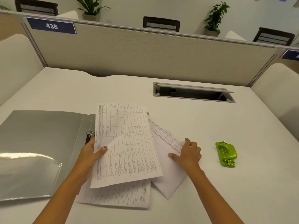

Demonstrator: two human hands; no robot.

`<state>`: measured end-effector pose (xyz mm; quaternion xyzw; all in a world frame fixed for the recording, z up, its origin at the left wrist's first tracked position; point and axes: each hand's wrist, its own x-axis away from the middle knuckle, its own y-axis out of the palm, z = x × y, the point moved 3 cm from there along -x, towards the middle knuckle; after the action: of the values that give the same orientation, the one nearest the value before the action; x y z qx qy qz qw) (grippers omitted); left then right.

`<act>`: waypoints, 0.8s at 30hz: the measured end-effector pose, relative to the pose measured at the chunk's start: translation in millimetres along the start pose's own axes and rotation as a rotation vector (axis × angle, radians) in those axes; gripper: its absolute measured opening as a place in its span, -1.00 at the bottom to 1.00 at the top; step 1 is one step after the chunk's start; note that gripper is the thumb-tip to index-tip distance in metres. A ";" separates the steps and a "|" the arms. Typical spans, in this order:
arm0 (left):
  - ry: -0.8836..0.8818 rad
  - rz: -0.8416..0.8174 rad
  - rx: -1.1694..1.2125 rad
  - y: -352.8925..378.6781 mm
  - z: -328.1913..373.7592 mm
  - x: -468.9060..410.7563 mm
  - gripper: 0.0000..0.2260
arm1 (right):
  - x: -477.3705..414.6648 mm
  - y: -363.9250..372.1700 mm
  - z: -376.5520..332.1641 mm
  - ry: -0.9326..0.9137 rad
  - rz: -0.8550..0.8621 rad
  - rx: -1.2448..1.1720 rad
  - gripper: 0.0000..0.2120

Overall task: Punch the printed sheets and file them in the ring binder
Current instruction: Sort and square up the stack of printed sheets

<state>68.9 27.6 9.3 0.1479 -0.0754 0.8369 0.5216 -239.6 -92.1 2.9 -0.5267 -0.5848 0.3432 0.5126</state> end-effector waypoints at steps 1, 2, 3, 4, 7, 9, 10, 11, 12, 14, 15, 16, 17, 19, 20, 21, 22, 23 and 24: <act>-0.004 0.003 -0.002 -1.4 -1.5 -0.2 -0.65 | -1.6 0.5 -0.1 -0.007 0.011 0.055 -0.04; -0.009 0.006 -0.003 -2.8 -3.1 -0.5 -0.65 | -3.5 0.6 0.3 -0.011 0.023 0.096 -0.03; -0.014 0.010 -0.005 -4.4 -4.8 -0.7 -0.65 | -5.7 0.2 1.0 -0.005 0.029 0.125 -0.04; -0.019 0.014 -0.007 -5.6 -6.1 -0.7 -0.65 | -8.2 -0.2 1.7 0.010 0.025 0.140 -0.06; -0.039 0.017 -0.012 -8.7 -10.6 -0.8 -0.68 | -13.5 -1.7 3.9 0.052 -0.036 0.105 -0.18; -0.047 0.021 -0.015 -9.6 -13.2 -0.8 -0.67 | -17.0 -2.1 6.0 0.042 -0.090 -0.028 -0.28; -0.050 0.025 -0.014 -10.2 -14.4 -0.5 -0.66 | -17.1 -3.7 7.0 0.036 -0.114 -0.102 -0.36; -0.053 0.031 -0.013 -10.7 -15.4 -0.1 -0.66 | -16.1 -6.8 8.0 0.033 -0.121 -0.149 -0.43; -0.055 0.037 -0.015 -11.5 -16.5 0.4 -0.67 | -13.5 -11.9 9.0 0.030 -0.102 -0.172 -0.51; -0.057 0.051 -0.019 -13.8 -18.4 1.1 -0.67 | -4.2 -29.0 9.2 0.007 0.014 -0.193 -0.66; -0.056 0.060 -0.019 -15.2 -19.4 1.2 -0.67 | 2.9 -40.9 7.8 -0.020 0.102 -0.200 -0.74; -0.056 0.068 -0.018 -16.4 -20.5 1.2 -0.66 | 12.0 -54.7 4.7 -0.056 0.197 -0.205 -0.80; -0.058 0.072 -0.017 -17.5 -21.6 1.2 -0.66 | 22.0 -69.4 0.3 -0.098 0.294 -0.204 -0.86; -0.061 0.069 -0.017 -17.3 -22.6 1.1 -0.64 | 42.4 -96.9 -11.7 -0.183 0.467 -0.188 -0.90; -0.063 0.066 -0.015 -16.7 -22.6 0.9 -0.63 | 52.7 -108.5 -18.5 -0.220 0.536 -0.187 -0.89; -0.066 0.061 -0.011 -15.9 -22.9 0.1 -0.63 | 62.6 -118.2 -25.4 -0.252 0.601 -0.195 -0.87; -0.066 0.053 -0.004 -14.2 -23.0 -0.5 -0.63 | 72.4 -126.3 -31.7 -0.287 0.669 -0.216 -0.83; -0.068 0.047 0.001 -12.6 -23.8 -1.5 -0.63 | 82.2 -133.6 -37.8 -0.326 0.739 -0.252 -0.80; -0.070 0.039 0.001 -10.1 -24.1 -1.9 -0.63 | 90.9 -138.6 -43.0 -0.365 0.798 -0.299 -0.78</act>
<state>74.6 37.2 -14.4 0.1758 -0.0958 0.8412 0.5022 -227.6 -39.1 165.3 -0.7098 -0.4601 0.5127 0.1472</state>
